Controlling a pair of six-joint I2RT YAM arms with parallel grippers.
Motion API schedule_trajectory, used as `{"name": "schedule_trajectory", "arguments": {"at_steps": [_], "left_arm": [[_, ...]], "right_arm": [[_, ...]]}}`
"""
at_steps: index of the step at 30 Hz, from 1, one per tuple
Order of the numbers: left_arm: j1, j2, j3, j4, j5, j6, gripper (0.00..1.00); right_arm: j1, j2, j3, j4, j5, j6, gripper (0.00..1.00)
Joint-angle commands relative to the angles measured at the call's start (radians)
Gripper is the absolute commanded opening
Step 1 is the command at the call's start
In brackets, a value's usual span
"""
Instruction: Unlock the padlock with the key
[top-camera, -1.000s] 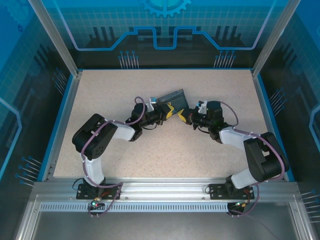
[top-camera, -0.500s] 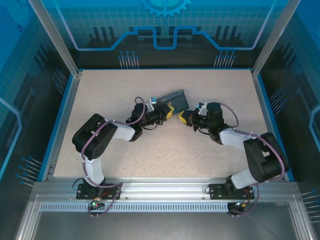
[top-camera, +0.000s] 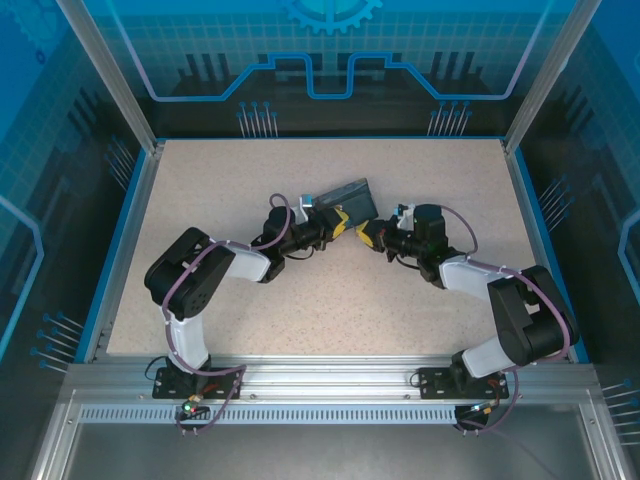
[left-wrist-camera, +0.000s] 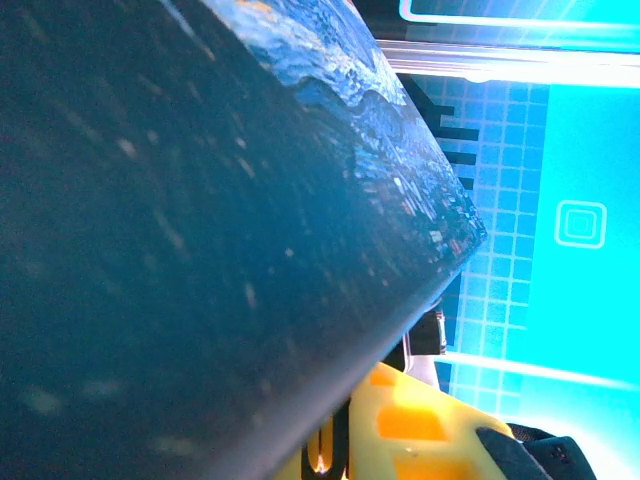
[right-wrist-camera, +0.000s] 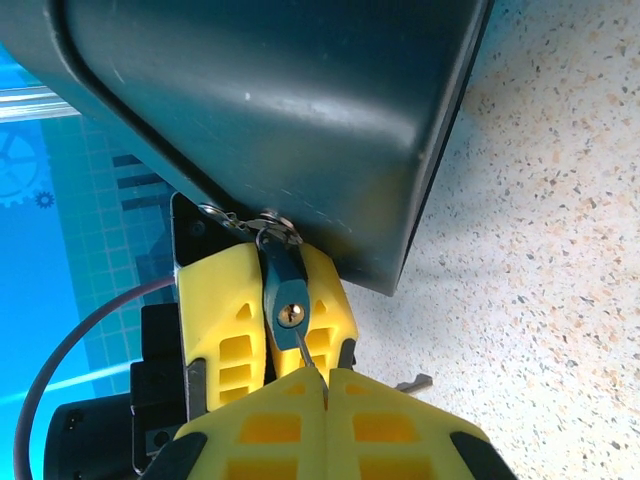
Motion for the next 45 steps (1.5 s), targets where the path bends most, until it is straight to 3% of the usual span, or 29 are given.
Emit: {"name": "schedule_trajectory", "arguments": {"at_steps": [1, 23, 39, 45], "left_arm": [[-0.006, -0.037, 0.001, 0.097, 0.014, -0.02, 0.0], [-0.014, -0.044, 0.008, 0.082, 0.012, -0.014, 0.0], [-0.037, -0.047, 0.015, 0.077, 0.019, 0.0, 0.0], [-0.038, -0.057, 0.011, 0.066, 0.025, 0.011, 0.0]], "right_arm": [[0.007, 0.017, 0.04, 0.003, 0.006, -0.014, 0.0], [0.012, 0.054, 0.054, 0.008, 0.016, -0.012, 0.0], [0.039, 0.16, 0.124, 0.158, -0.014, 0.023, 0.0], [0.038, 0.113, 0.17, -0.007, -0.01, -0.068, 0.0]]}}
